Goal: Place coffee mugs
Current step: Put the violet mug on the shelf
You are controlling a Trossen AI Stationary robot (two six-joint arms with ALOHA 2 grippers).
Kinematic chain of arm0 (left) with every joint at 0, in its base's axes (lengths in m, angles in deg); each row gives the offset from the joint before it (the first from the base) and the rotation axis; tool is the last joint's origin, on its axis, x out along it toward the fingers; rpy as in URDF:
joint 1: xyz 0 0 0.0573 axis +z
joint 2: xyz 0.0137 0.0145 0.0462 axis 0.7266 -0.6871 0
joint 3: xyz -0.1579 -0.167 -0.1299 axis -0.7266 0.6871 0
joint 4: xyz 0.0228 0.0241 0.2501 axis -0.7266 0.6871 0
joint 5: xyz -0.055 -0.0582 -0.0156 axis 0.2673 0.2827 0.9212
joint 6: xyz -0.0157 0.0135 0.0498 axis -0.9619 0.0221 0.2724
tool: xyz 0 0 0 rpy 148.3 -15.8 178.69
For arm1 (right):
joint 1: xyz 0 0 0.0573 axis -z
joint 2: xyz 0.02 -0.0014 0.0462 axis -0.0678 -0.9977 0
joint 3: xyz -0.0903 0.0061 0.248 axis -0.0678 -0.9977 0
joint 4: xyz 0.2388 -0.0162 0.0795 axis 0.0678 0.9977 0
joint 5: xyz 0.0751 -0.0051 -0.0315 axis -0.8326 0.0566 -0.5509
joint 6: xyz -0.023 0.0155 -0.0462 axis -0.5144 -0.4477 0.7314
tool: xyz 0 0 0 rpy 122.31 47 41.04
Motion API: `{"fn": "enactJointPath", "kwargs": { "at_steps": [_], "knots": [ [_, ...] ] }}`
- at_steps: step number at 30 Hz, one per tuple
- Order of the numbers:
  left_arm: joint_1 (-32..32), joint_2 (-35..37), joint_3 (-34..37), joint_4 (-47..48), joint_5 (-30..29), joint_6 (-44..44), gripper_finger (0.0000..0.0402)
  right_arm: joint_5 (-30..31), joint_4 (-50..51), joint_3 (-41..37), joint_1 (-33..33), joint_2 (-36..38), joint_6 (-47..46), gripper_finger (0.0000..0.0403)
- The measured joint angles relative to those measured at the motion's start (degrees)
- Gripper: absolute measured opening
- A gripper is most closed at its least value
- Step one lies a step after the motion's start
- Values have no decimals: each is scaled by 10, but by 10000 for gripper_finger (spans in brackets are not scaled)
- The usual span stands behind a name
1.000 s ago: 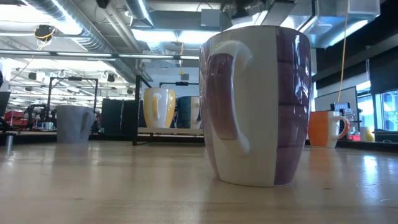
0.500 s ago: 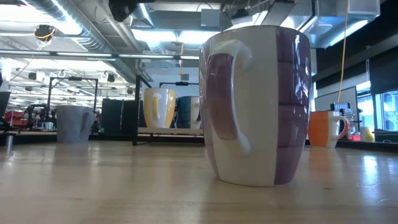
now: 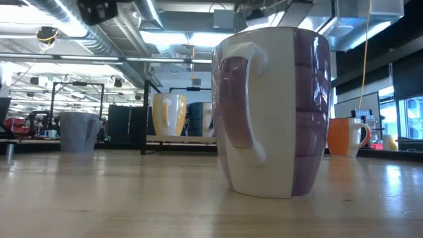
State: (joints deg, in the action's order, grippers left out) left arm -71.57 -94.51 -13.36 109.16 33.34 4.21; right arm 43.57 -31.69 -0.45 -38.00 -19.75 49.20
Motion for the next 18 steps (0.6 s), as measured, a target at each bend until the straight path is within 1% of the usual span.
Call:
{"fn": "enactJointPath", "kwargs": {
  "at_steps": [2, 4, 7, 9, 13, 16, 18],
  "knots": [
    [-4, 0, 0, 2, 3, -20, 196, -4, -11, 0, 1, -16, 9, 199],
    [-8, -1, 0, 5, 14, -21, 196, -15, -14, 0, 12, -35, 18, 215],
    [-12, -1, 0, 16, 33, -21, 196, -18, -1, 0, 36, -62, 2, 225],
    [-14, -1, 0, 31, 40, -21, 196, -31, -9, 0, 56, -79, -3, 225],
    [-20, -1, 0, 73, 48, -21, 196, -97, -6, 0, 92, -108, -18, 211],
    [-21, -1, 0, 114, 77, -18, 196, -145, -10, 0, 109, -125, -42, 196],
    [-21, -1, 0, 136, 93, -6, 196, -149, 2, 0, 110, -133, -53, 186]
  ]
}}
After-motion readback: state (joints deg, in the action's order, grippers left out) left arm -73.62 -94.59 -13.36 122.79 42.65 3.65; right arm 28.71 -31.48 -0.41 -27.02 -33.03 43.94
